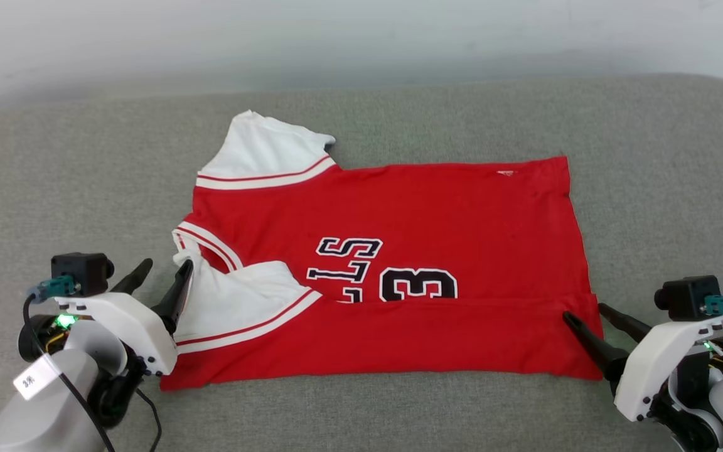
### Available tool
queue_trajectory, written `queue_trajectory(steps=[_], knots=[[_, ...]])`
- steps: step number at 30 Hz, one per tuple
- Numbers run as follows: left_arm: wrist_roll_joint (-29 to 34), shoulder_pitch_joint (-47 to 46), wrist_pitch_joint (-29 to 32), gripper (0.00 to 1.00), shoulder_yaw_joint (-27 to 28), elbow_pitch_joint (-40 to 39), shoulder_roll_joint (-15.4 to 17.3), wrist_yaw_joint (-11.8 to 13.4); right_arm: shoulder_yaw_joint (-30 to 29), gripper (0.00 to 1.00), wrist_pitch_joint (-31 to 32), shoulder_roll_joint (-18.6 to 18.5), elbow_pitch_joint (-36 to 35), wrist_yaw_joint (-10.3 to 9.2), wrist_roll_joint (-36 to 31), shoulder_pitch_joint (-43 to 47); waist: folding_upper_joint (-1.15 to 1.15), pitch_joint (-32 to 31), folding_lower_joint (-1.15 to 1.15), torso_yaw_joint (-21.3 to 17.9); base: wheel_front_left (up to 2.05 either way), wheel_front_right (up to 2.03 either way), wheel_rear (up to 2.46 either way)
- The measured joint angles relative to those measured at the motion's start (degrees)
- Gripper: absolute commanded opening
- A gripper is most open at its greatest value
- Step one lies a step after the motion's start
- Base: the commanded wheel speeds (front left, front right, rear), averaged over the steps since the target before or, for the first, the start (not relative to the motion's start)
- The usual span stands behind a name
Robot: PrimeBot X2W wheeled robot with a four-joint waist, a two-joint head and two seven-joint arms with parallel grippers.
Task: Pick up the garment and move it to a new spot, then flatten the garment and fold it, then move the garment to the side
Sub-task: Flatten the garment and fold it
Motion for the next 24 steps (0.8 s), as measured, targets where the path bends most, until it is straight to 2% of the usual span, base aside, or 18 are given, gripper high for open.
queue_trajectory(steps=[4,10,18,24], knots=[[0.1,-1.2,1.7,1.00,-0.9,-0.5,1.6,0.0,-0.8,1.00,-0.8,-0.6,-0.7,0.00,0.0,0.7,0.00,-2.2,0.00,0.6,0.00,0.00,0.00],[-0.1,-3.2,7.7,1.00,-3.4,-4.0,4.6,-0.1,-2.4,1.00,-1.0,-1.2,-1.9,0.00,-0.6,2.0,0.00,-5.1,-0.01,1.7,0.00,0.00,0.00],[-3.6,-6.4,21.8,1.00,-7.5,-10.6,9.1,-0.1,-4.2,1.00,0.0,-0.7,-3.1,0.00,-2.3,3.8,0.00,-6.7,-0.01,2.9,0.00,0.00,0.00],[-4.8,-8.6,34.0,1.00,-11.4,-13.8,10.5,-0.1,-5.8,1.00,1.0,-0.2,-4.0,0.00,-3.5,4.4,0.00,-6.4,-0.01,3.2,0.00,0.00,0.00]])
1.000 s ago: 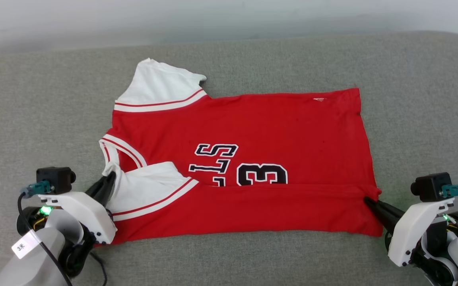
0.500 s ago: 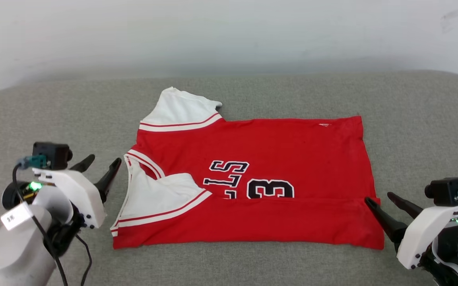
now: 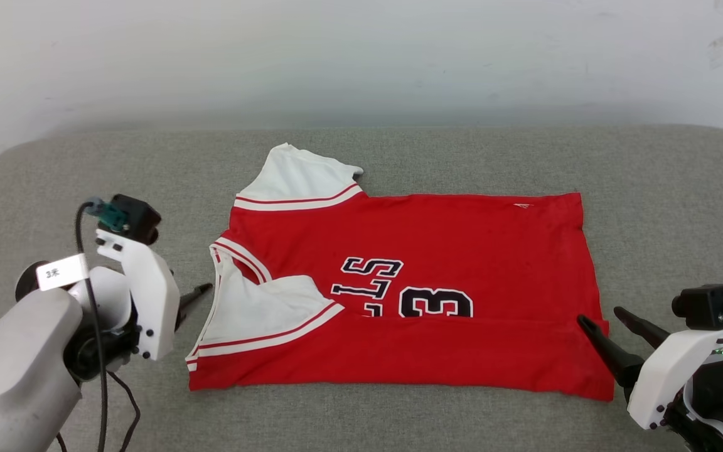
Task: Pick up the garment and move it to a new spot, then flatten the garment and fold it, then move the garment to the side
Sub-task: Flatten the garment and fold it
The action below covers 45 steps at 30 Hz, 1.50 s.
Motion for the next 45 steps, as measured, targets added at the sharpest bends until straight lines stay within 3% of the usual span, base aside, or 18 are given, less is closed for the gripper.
queue_trajectory(steps=[5,12,30,31,39,45], knots=[[-0.2,-0.8,7.7,1.00,-2.9,-0.6,-0.1,0.0,-0.9,1.00,0.9,0.6,-0.9,0.00,-0.7,0.2,0.00,0.5,0.00,-0.2,0.00,0.00,0.00],[-0.3,-1.3,12.9,1.00,-6.1,0.6,0.1,0.0,-1.7,1.00,2.0,1.0,-2.2,0.00,-1.8,0.1,0.00,1.7,0.00,-1.1,0.00,0.00,0.00],[-1.5,0.5,11.3,1.00,-9.6,9.0,-1.1,-0.1,-2.5,1.00,3.1,2.1,-3.5,0.00,-3.2,-1.4,0.00,5.6,0.00,-3.7,0.00,0.00,0.00],[-1.9,0.0,11.3,0.00,-11.0,9.1,-1.4,-0.1,-3.3,1.00,3.4,1.6,-3.8,0.00,-3.3,-2.1,0.00,5.6,0.00,-3.6,0.00,0.00,0.00],[-3.4,-0.5,8.9,0.00,-13.2,8.1,-1.7,-0.1,-5.8,1.00,6.4,-2.7,-6.8,0.00,-4.5,-4.9,0.00,3.8,0.01,-2.5,0.00,0.00,0.00],[-3.1,-1.5,5.9,0.00,-14.4,5.0,0.2,-0.1,-4.8,1.00,15.6,-7.3,-10.8,0.00,-5.4,-6.5,0.00,2.5,0.01,-1.8,0.00,0.00,0.00]])
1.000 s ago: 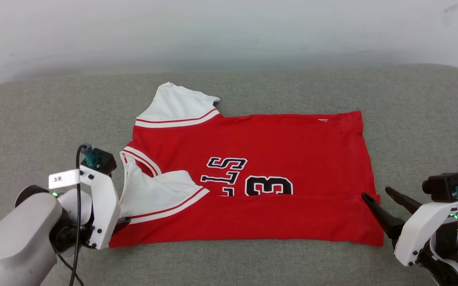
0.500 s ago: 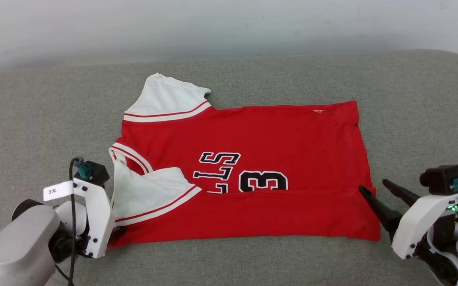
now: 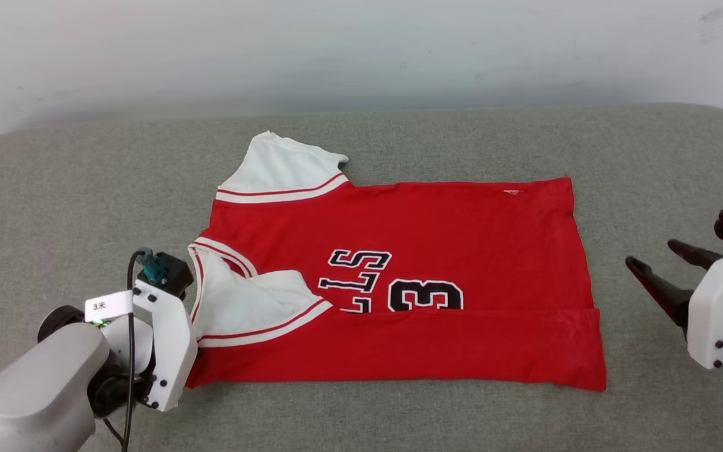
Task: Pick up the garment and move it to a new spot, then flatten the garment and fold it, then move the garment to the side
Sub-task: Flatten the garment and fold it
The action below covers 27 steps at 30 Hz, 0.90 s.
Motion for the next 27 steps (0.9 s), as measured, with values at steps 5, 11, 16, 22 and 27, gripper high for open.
queue_trajectory(steps=[5,11,16,22,27], knots=[[0.2,-0.3,-1.5,0.00,-0.3,-2.4,1.1,0.0,1.9,1.00,11.8,-3.4,-2.7,0.00,0.3,-0.3,0.00,-0.5,0.00,0.6,0.00,0.00,0.00],[0.3,-0.8,-2.3,0.00,-0.7,-4.3,1.2,0.0,4.2,1.00,22.5,-4.3,-4.3,0.00,1.6,-0.1,0.00,-0.1,0.00,1.2,0.00,0.00,0.00],[0.8,-1.4,-2.7,0.00,-1.0,-5.1,1.0,0.0,5.9,1.00,25.6,-2.6,-3.2,0.00,1.0,0.7,0.00,1.0,0.00,2.0,0.00,0.00,0.00],[1.5,-2.7,-3.4,0.00,-1.2,-5.9,0.8,0.0,6.7,1.00,25.4,0.2,1.1,0.00,-0.1,0.9,0.00,2.8,0.00,3.1,0.00,0.00,0.00],[1.9,-4.0,-4.1,0.00,-1.4,-6.3,0.6,0.0,8.7,1.00,23.5,2.8,6.0,-0.01,-1.2,0.8,0.00,4.6,0.00,3.9,0.00,0.00,0.00]])
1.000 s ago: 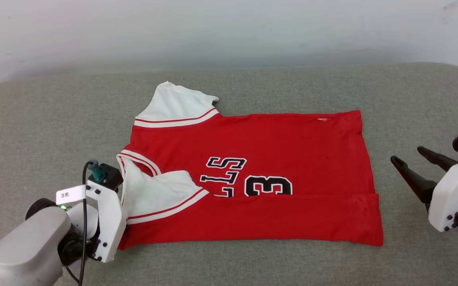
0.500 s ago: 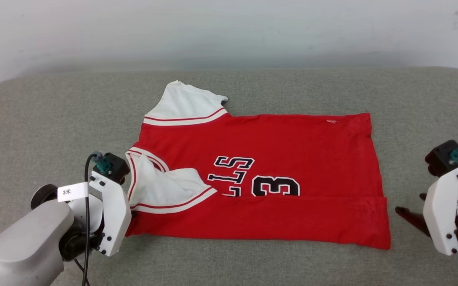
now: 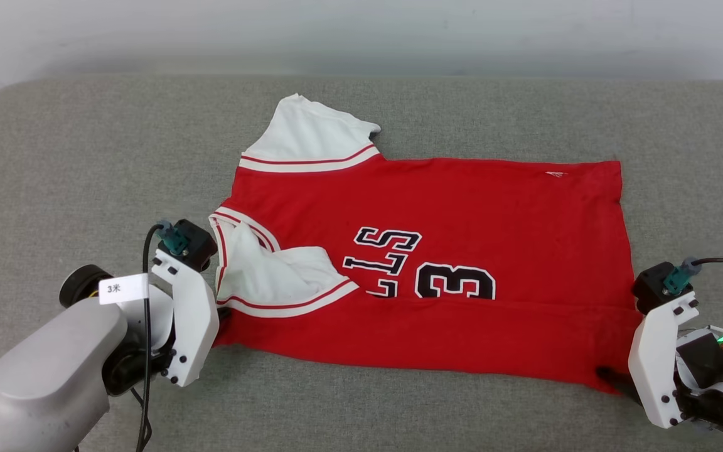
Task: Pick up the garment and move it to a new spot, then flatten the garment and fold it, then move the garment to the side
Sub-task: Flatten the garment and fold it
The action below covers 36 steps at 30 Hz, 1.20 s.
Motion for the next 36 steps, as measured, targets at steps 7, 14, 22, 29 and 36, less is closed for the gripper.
queue_trajectory(steps=[7,14,22,29,36], knots=[[0.3,-0.8,-0.9,0.00,-0.4,0.1,-0.1,0.0,3.3,1.00,-3.2,0.1,4.2,-0.10,1.0,-1.0,0.00,1.8,-0.01,0.4,0.00,0.00,0.00],[-0.7,-0.5,-1.8,0.00,-0.7,0.9,-0.1,0.0,5.8,0.00,-9.7,0.2,5.8,-0.10,3.7,-2.6,0.00,0.9,-0.01,-0.2,0.00,0.00,0.00],[-2.1,2.0,-4.1,0.00,-0.4,1.4,0.7,0.0,5.7,0.00,-16.5,-0.5,4.3,0.01,6.6,-1.3,0.00,-3.3,0.00,-0.8,0.00,0.00,0.00],[-3.3,6.8,-5.4,0.00,-0.4,-2.0,3.7,1.2,3.8,0.00,-18.0,-3.9,-0.4,0.01,8.0,3.6,0.00,-7.9,0.00,-1.5,0.00,0.00,0.00],[-5.0,13.3,-6.7,0.00,-0.6,-8.5,7.7,4.2,-0.1,0.00,-16.8,-6.0,-5.7,0.04,8.4,10.0,0.00,-10.8,0.00,-2.1,0.00,0.00,0.00]])
